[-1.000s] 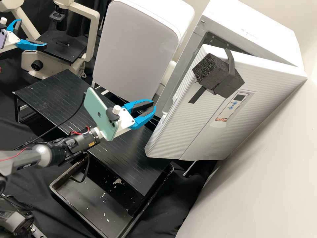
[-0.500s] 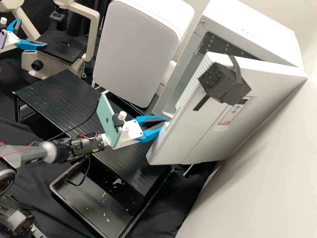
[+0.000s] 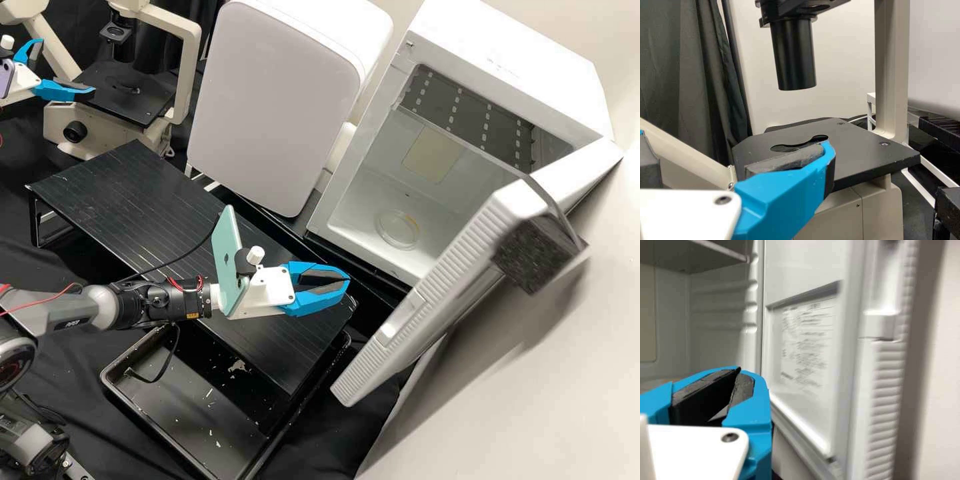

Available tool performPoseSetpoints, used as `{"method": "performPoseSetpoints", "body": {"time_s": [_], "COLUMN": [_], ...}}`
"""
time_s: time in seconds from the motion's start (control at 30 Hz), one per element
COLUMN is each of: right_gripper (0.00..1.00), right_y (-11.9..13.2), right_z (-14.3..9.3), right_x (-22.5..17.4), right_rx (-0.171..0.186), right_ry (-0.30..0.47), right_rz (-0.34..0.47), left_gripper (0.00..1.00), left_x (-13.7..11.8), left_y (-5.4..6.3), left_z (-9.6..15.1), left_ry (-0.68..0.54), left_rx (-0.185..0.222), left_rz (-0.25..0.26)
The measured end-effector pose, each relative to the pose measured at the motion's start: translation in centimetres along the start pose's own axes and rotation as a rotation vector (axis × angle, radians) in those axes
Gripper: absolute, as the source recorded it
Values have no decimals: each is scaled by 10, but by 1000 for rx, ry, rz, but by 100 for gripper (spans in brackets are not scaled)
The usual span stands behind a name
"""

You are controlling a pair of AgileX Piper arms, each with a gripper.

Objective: Open the incubator door

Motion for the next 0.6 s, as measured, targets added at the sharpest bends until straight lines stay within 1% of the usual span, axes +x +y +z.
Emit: {"method": "performPoseSetpoints", "body": {"time_s": [0.03,0.1,0.13,0.17,0.23,0.27,0.3,0.37,0.4,0.47,0.53,0.6], "right_gripper": [100,100,100,100,100,100,100,100,100,100,100,100], "right_y": [0,-1,-2,-4,-11,-15,-19,-24,-27,-32,-37,-40], "right_z": [0,-2,-3,-6,-10,-12,-12,-13,-13,-11,-9,-7], "right_x": [0,0,-1,-1,-5,-7,-10,-16,-19,-24,-28,-30], "right_rx": [0,8,27,41,84,98,140,187,216,260,301,316], "right_ry": [0,25,43,76,144,180,207,280,309,344,351,356], "right_rz": [0,-7,-18,-45,-121,-160,-206,-253,-271,-309,-358,-385], "left_gripper": [100,100,100,100,100,100,100,100,100,100,100,100], "left_x": [0,0,0,0,0,0,0,0,0,0,0,0], "left_y": [0,0,0,0,0,0,0,0,0,0,0,0], "left_z": [0,0,0,0,0,0,0,0,0,0,0,0], "left_ry": [0,0,0,0,0,0,0,0,0,0,0,0], "left_rx": [0,0,0,0,0,0,0,0,0,0,0,0], "left_rz": [0,0,0,0,0,0,0,0,0,0,0,0]}}
